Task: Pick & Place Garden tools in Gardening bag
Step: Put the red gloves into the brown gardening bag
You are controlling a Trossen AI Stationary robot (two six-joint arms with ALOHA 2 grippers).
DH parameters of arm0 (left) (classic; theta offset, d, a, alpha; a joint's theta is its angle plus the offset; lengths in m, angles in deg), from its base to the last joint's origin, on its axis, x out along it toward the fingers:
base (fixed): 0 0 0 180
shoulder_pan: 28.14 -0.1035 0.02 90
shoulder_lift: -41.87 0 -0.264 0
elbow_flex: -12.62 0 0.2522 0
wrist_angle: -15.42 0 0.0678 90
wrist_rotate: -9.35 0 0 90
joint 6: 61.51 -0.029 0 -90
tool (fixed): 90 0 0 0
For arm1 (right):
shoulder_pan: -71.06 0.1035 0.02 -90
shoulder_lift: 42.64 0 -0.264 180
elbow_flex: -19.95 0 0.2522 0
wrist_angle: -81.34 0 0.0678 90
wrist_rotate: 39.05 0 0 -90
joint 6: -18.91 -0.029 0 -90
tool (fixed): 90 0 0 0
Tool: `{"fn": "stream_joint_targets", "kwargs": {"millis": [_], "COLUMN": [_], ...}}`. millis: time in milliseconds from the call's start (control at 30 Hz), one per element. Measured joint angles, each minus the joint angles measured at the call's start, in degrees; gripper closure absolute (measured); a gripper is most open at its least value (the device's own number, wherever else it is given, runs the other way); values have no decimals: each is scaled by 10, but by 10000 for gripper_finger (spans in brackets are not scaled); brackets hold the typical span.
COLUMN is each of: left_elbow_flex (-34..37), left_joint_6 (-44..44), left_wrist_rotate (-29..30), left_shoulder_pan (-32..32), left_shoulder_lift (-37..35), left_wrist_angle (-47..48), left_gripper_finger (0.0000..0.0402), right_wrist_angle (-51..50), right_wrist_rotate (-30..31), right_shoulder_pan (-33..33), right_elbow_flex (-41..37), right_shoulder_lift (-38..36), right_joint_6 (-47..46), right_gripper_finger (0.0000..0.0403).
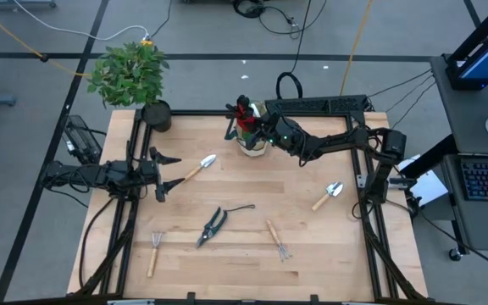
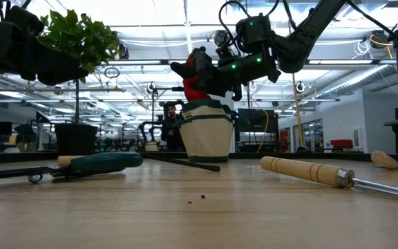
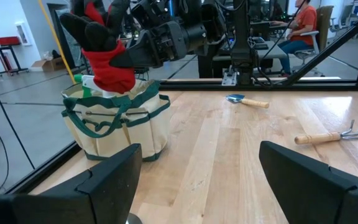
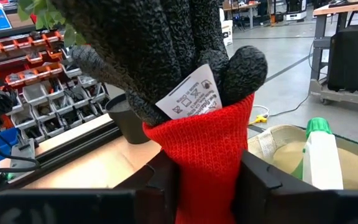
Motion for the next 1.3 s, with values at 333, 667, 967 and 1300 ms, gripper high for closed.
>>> {"fn": "stream_joint_targets", "kwargs": {"millis": [333, 667, 967, 1300], "left_elbow_flex": [0, 0, 0, 0], "left_joint_6": [0, 0, 0, 0], "left_wrist_rotate": [0, 0, 0, 0], "left_shoulder_pan": [0, 0, 0, 0], "left_shoulder_lift": [0, 0, 0, 0], "left_wrist_angle": [0, 0, 0, 0], "left_gripper_finger": [69, 69, 68, 68], "right_wrist_angle": [-1, -34, -35, -76], "right_wrist_rotate": [1, 1, 2, 2], "right_shoulder_pan": [0, 0, -1, -1], "right_elbow_flex": [0, 0, 0, 0], "right_shoulder_lift": [0, 0, 0, 0], "right_joint_6": [20, 15, 15, 9], "right_gripper_finger": [226, 202, 186, 175]}}
